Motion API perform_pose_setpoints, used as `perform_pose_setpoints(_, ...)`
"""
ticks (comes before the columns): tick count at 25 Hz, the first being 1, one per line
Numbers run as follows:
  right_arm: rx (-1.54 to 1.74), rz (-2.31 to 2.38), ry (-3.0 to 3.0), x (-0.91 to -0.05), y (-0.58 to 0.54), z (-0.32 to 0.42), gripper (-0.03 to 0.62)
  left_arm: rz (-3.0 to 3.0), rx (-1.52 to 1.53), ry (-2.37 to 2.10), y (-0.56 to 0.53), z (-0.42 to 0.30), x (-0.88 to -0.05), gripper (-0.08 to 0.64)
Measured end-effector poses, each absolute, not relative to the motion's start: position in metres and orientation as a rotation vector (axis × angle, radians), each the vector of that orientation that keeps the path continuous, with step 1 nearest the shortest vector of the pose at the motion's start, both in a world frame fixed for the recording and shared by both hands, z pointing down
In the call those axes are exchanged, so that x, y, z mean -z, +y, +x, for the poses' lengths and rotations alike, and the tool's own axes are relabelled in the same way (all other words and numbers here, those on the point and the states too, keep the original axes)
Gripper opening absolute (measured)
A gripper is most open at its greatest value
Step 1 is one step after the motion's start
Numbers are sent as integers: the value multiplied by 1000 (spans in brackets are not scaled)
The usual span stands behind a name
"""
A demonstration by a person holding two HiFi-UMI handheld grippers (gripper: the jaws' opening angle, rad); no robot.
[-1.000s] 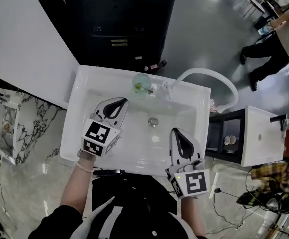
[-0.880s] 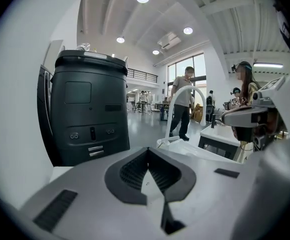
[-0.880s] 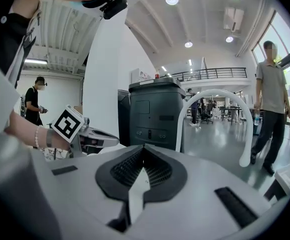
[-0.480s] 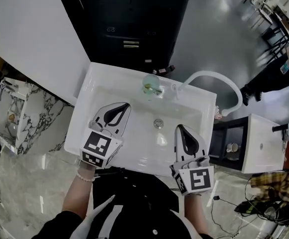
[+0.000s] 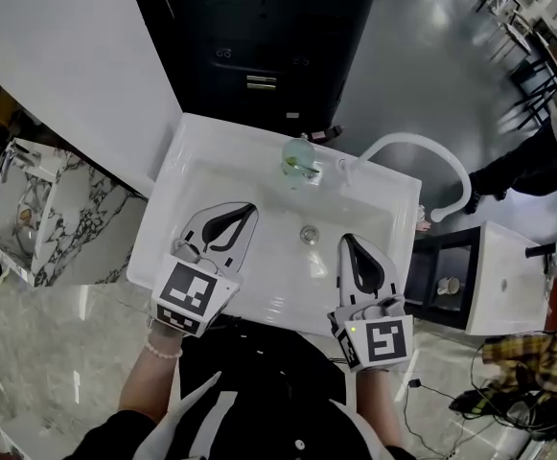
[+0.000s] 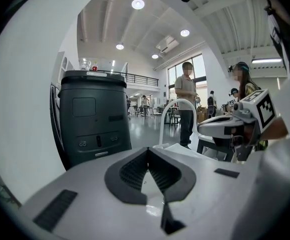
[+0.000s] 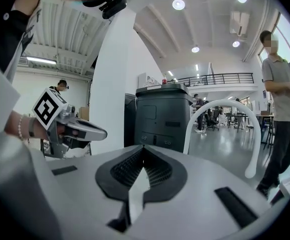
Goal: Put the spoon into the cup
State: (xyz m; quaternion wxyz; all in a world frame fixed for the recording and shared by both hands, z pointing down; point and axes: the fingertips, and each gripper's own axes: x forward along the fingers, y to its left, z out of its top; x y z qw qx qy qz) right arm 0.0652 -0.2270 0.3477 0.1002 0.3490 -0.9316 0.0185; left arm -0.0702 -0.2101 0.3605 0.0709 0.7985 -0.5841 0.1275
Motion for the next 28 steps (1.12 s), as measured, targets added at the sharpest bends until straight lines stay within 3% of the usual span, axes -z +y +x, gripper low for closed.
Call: perform_pose_setpoints(28,-40,979,-2745,-353,-218,62,0,2402,-350,-1772,-197,-65,-351,2)
